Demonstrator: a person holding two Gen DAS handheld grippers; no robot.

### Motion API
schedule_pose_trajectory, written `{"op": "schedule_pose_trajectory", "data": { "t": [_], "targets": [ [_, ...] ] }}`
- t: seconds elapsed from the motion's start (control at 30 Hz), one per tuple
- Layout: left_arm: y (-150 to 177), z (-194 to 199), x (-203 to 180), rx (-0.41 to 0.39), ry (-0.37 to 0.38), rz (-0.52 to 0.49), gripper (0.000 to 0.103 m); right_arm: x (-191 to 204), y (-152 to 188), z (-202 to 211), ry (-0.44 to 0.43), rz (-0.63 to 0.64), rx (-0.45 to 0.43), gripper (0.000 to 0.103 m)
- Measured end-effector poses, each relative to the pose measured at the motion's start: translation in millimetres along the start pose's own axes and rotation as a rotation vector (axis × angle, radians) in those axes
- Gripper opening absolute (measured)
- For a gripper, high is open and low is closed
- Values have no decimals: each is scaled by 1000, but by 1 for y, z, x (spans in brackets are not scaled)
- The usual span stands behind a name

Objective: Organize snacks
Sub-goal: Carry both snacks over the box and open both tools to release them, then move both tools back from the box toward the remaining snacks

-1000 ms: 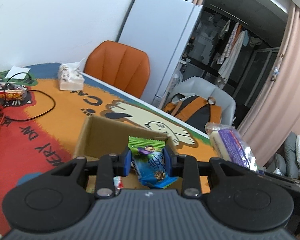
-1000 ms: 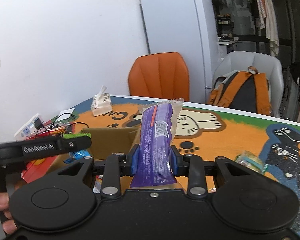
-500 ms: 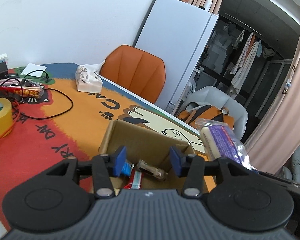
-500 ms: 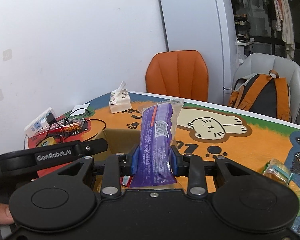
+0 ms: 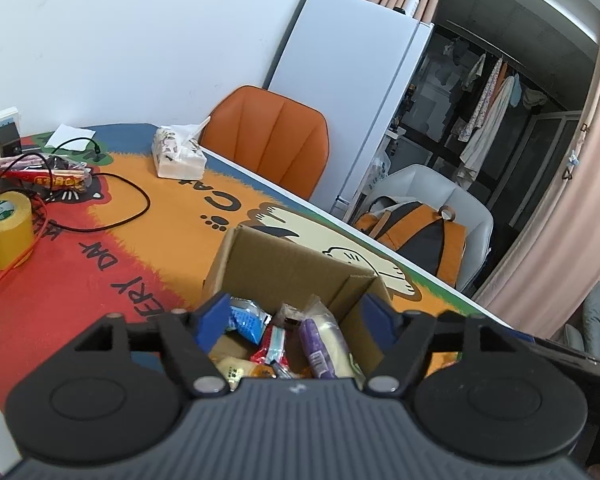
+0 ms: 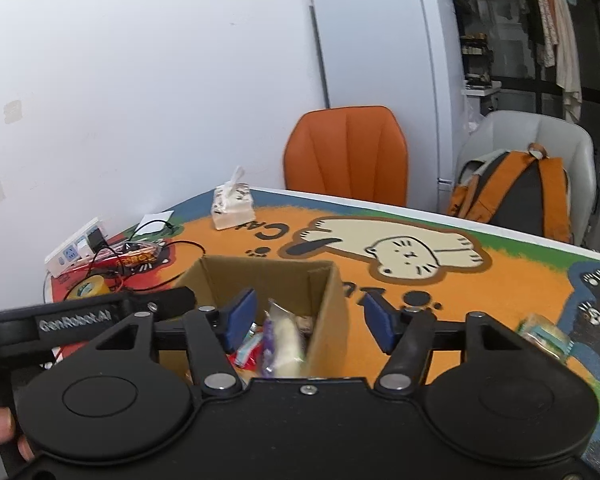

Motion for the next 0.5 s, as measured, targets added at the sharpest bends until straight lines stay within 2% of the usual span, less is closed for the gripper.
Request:
{"op": "schedule_pose_trajectory", "data": {
  "t": [0.23, 0.43, 0.5],
  "targets": [
    [6, -3, -8, 18, -14, -1, 83, -33, 12, 5, 36, -54, 46, 64],
    [14, -6, -26, 38, 5, -31, 87, -56, 22, 16, 63, -76, 47, 75],
    [17, -7, -32, 42, 15, -39, 87, -64, 23, 21, 72, -81, 42, 82]
  ]
}}
Point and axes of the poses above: each gripper's, at about its wrist camera, not at the fingertips, and z roughly against the way its jaws point, x to its left, y to its underside, the point moved 4 cm from there along -z, roughly the way its jaws point, and after that the axes turned 13 degrees about y, right-handed, at the moved point
